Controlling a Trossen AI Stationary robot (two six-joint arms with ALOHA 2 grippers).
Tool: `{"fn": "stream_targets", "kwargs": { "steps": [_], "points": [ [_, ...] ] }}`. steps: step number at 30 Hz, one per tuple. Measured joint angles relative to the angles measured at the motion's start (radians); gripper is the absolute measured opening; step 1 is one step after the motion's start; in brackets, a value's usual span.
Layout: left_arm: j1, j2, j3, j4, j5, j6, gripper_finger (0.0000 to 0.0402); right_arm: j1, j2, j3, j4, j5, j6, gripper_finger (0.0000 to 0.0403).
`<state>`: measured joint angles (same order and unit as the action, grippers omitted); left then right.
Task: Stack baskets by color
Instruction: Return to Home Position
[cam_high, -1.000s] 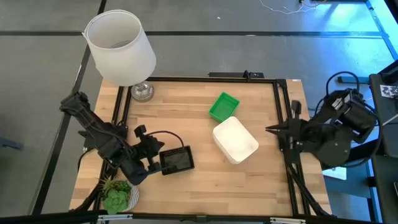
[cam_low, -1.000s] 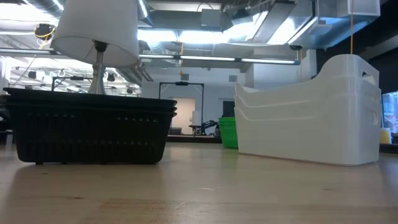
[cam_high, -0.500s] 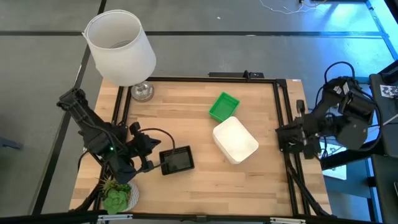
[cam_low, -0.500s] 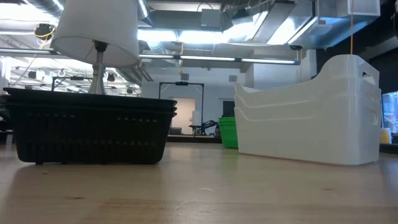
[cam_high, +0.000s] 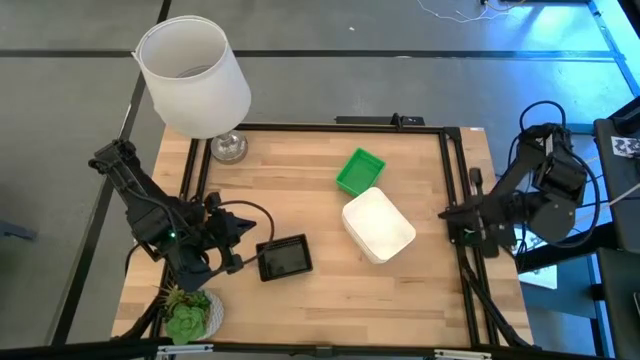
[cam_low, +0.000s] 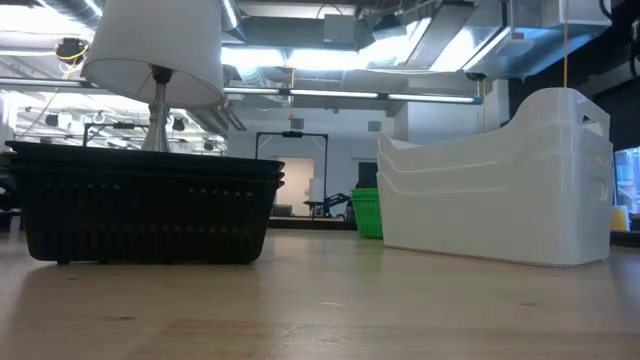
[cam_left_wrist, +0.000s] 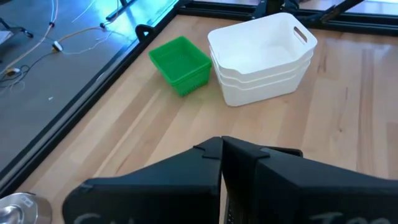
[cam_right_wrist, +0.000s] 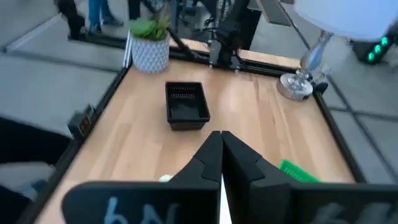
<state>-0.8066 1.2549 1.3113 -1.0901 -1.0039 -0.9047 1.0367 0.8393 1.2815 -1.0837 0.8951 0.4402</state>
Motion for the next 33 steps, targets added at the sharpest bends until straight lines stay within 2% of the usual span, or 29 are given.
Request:
{"fn": "stream_targets", "kwargs": {
  "steps": [3, 7, 14, 18, 22, 27, 30, 33],
  "points": [
    [0.000, 0.000, 0.000, 0.000, 0.001, 0.012, 0.0000, 0.000, 0.001, -0.008, 0.000, -0.039, -0.094, 0.0002],
    [0.000, -0.003, 0.000, 0.001, 0.027, 0.046, 0.0000, 0.000, 0.000, -0.013, 0.002, -0.162, -0.222, 0.0002],
    [-0.023, -0.052, 0.000, 0.028, 0.047, 0.133, 0.0000, 0.000, -0.085, -0.013, 0.057, -0.324, -0.283, 0.0001],
    [-0.081, -0.095, 0.000, 0.082, 0.070, 0.194, 0.0000, 0.000, -0.146, -0.013, 0.142, -0.447, -0.341, 0.0001],
    [-0.151, -0.133, -0.048, 0.225, 0.076, 0.296, 0.0000, 0.000, -0.166, -0.012, 0.149, -0.471, -0.348, 0.0000],
    [-0.168, -0.198, -0.196, 0.494, 0.162, 0.463, 0.0000, 0.000, -0.170, -0.013, 0.120, -0.473, -0.410, 0.0000],
    [-0.143, -0.257, -0.288, 0.678, 0.247, 0.594, 0.0000, 0.000, -0.184, -0.013, 0.132, -0.478, -0.426, 0.0000],
    [-0.090, -0.314, -0.378, 0.849, 0.394, 0.712, 0.0000, 0.000, -0.197, -0.014, 0.135, -0.473, -0.419, 0.0000]
  ]
}}
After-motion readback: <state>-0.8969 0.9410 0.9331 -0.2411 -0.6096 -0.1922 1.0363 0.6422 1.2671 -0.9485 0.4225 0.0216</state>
